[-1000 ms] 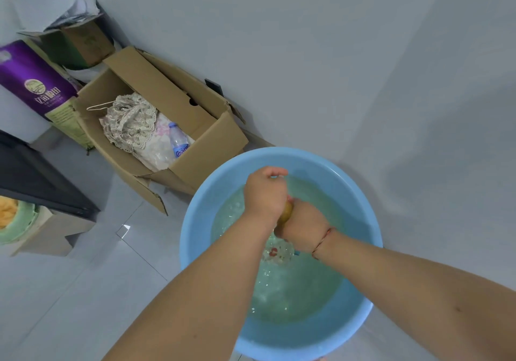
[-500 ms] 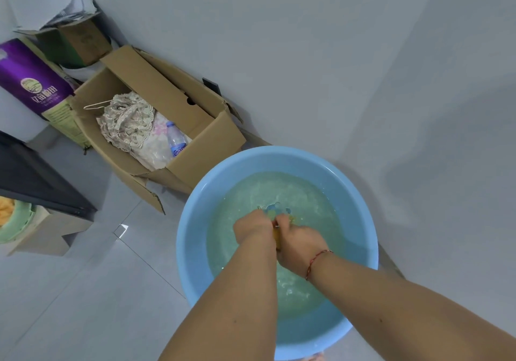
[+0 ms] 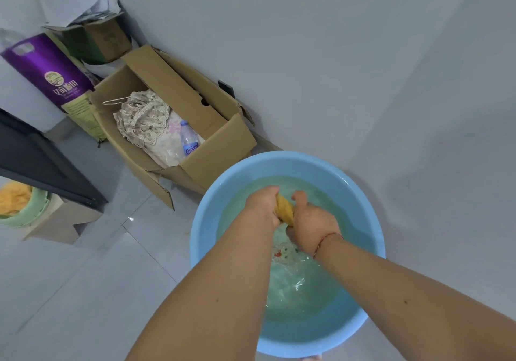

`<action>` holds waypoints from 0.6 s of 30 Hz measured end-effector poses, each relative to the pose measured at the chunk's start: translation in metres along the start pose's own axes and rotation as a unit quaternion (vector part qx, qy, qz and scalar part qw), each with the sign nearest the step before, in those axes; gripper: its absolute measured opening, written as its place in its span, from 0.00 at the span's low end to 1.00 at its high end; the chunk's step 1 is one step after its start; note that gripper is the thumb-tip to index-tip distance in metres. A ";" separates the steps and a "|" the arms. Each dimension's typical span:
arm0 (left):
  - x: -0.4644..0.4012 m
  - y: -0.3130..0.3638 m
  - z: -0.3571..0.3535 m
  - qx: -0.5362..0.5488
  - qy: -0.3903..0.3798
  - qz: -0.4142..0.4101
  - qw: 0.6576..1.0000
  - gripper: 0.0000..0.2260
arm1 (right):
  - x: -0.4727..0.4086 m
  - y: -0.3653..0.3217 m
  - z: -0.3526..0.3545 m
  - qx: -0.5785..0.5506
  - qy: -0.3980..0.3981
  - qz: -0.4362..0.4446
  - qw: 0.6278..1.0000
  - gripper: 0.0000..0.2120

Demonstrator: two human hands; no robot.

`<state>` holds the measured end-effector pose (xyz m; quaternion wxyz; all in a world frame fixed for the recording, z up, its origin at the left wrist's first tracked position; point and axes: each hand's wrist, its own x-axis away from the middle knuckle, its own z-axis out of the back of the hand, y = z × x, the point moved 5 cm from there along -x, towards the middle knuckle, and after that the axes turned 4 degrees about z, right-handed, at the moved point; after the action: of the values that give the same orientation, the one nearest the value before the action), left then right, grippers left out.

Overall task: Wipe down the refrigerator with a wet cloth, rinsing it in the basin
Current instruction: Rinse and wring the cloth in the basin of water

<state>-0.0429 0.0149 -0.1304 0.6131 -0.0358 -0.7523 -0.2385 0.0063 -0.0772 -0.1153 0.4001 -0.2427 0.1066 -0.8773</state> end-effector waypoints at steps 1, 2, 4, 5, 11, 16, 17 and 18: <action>0.005 0.004 -0.004 -0.008 -0.025 -0.003 1.000 0.08 | -0.001 0.000 0.004 -0.026 0.001 -0.012 1.000 0.27; 0.013 0.010 -0.003 -0.032 -0.033 -0.010 0.999 0.11 | -0.002 -0.004 0.009 -0.064 -0.001 -0.019 0.998 0.27; 0.025 0.013 -0.001 -0.080 -0.039 -0.021 0.996 0.15 | -0.002 -0.007 0.015 -0.172 0.011 -0.025 0.985 0.27; 0.031 0.016 0.002 -0.089 -0.047 -0.035 0.994 0.14 | -0.001 -0.011 0.021 -0.222 0.028 -0.021 0.974 0.27; 0.061 0.036 0.041 -0.047 -0.103 -0.116 0.987 0.04 | -0.001 -0.022 0.058 -0.461 -0.029 -0.088 0.883 0.03; 0.099 0.055 0.080 -0.047 -0.068 -0.201 0.976 0.10 | -0.005 -0.047 0.097 -0.445 -0.021 -0.068 0.892 0.11; 0.107 0.058 0.088 -0.057 -0.060 -0.212 0.974 0.12 | -0.007 -0.051 0.106 -0.458 -0.005 -0.070 0.886 0.10; 0.118 0.061 0.099 -0.070 -0.051 -0.225 0.971 0.13 | -0.008 -0.059 0.115 -0.499 0.011 -0.074 0.863 0.08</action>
<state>-0.1403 0.0806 -0.0139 0.5007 0.0790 -0.7526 -0.4203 0.0309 -0.0316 0.0038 0.1584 -0.4070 0.5164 -0.7366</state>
